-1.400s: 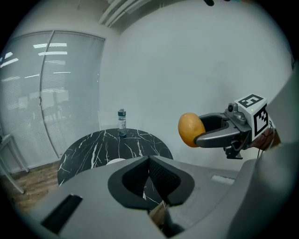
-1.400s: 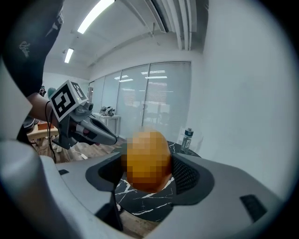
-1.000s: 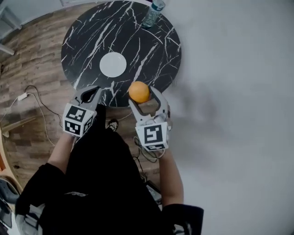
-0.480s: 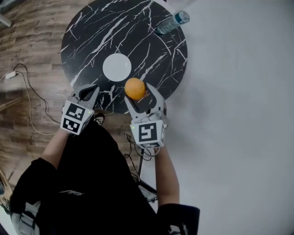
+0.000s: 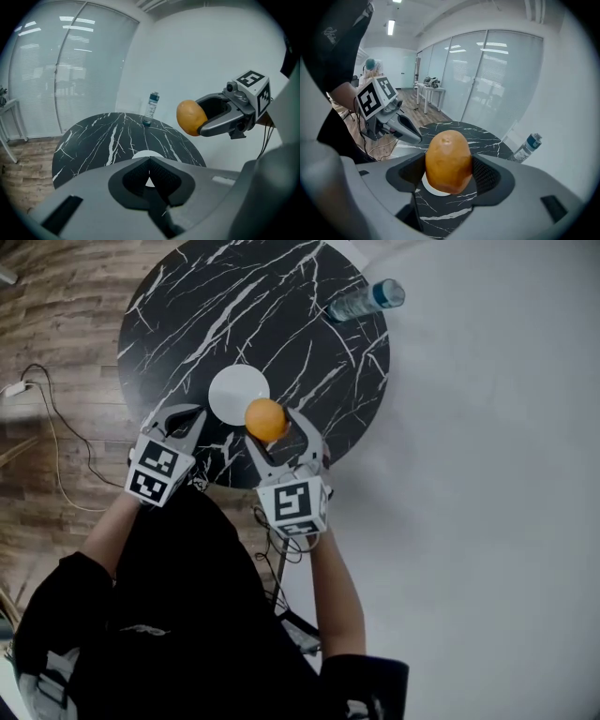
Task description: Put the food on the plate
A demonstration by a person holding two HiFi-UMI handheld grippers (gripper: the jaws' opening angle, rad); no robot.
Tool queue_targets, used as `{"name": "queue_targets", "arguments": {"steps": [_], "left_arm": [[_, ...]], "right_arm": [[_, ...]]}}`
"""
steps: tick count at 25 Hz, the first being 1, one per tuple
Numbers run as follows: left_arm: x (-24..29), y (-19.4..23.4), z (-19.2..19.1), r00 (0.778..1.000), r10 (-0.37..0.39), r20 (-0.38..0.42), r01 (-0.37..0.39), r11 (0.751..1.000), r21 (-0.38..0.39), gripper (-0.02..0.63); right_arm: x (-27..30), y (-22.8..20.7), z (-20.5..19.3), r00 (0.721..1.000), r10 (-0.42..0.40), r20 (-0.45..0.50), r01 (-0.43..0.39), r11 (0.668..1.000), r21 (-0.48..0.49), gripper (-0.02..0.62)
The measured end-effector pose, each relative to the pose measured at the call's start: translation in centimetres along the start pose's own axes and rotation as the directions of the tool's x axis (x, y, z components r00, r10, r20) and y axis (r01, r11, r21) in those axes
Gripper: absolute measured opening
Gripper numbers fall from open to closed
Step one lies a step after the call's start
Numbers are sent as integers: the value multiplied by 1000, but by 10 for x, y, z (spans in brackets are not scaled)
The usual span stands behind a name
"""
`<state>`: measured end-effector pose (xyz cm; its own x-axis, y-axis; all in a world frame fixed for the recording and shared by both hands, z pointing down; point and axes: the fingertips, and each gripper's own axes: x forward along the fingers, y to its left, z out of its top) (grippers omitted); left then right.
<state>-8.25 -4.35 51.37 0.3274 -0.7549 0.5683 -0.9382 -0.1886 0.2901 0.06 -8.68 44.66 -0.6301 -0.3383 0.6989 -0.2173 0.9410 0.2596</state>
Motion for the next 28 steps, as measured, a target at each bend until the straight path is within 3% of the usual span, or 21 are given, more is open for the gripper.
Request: {"name": "queue_targets", "arguments": {"steps": [10,15,19,24,28], "left_arm": [[44,39,1,995,-30,-98,29,999,-15,0],[67,49,-9,984,-42,-176,49,998,38,0],[85,53,-14,969,-57,-241,82,992,94,0],[103,53,-10,955,-98,-281,136,984,118,0],[112,53,-8,945,-117,-305,167,976,143,0]], "right_arm": [[71,0,-35,990,100,-96,-87,987,137,305],[98,7,-57,980,148,-130,-101,944,313,305],[114,15,-80,972,182,-150,-72,835,546,305],[127,10,-103,974,118,-193,54,707,705,305],[136,10,-112,977,87,-197,128,501,856,305]]}}
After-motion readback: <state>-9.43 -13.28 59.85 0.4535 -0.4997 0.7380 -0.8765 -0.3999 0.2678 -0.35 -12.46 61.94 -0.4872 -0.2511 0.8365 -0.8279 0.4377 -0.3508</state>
